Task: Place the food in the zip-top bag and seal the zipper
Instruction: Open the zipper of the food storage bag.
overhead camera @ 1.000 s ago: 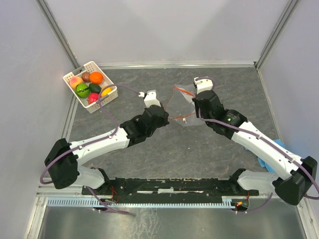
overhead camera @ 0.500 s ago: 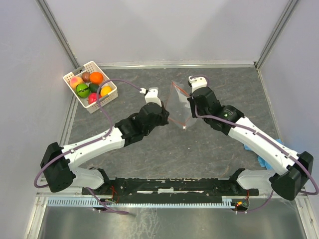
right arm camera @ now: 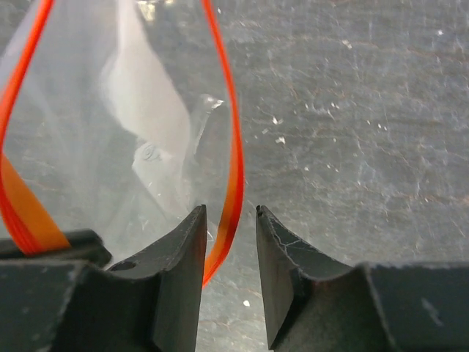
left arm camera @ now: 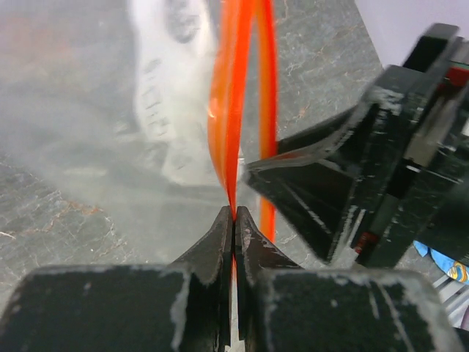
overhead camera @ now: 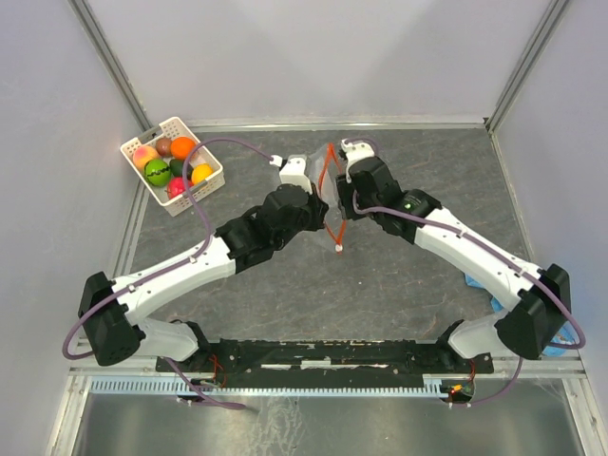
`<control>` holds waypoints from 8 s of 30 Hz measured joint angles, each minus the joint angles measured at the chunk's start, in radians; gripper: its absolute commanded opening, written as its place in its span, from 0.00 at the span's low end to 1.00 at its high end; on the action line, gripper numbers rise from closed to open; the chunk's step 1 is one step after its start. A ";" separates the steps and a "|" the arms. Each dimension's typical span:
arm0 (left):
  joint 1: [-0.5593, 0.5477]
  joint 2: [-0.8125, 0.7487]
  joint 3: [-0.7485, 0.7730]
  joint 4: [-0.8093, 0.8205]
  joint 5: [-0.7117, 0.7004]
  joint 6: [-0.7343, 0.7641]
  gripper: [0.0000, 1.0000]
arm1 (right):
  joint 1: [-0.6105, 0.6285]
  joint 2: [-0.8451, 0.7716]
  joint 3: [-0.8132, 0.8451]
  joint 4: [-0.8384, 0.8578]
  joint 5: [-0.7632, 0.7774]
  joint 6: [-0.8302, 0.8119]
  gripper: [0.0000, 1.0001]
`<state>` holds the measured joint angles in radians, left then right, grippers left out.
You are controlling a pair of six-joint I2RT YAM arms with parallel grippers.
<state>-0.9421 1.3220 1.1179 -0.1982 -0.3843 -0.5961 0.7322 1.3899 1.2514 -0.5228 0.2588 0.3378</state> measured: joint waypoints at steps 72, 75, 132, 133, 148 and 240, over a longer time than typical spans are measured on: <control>0.002 0.020 0.051 -0.211 -0.264 0.082 0.03 | -0.080 -0.018 -0.045 -0.024 0.133 0.006 0.07; 0.003 0.021 0.051 -0.213 -0.266 0.082 0.03 | -0.078 -0.035 -0.045 -0.045 0.186 -0.005 0.04; 0.090 0.225 -0.018 0.307 0.058 -0.091 0.43 | -0.079 0.198 0.195 -0.234 0.197 -0.254 0.02; 0.092 0.227 -0.018 0.314 0.051 -0.091 0.40 | -0.079 0.198 0.192 -0.234 0.189 -0.252 0.02; 0.096 0.274 -0.022 0.344 0.008 -0.182 0.03 | -0.055 0.192 0.159 -0.225 0.134 -0.177 0.26; 0.161 0.027 -0.124 0.048 0.113 -0.187 0.78 | 0.085 0.015 -0.238 0.124 0.645 -0.055 0.02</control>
<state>-0.7811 1.3487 0.9943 -0.1497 -0.2718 -0.7830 0.8169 1.4048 1.0134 -0.3985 0.9035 0.2829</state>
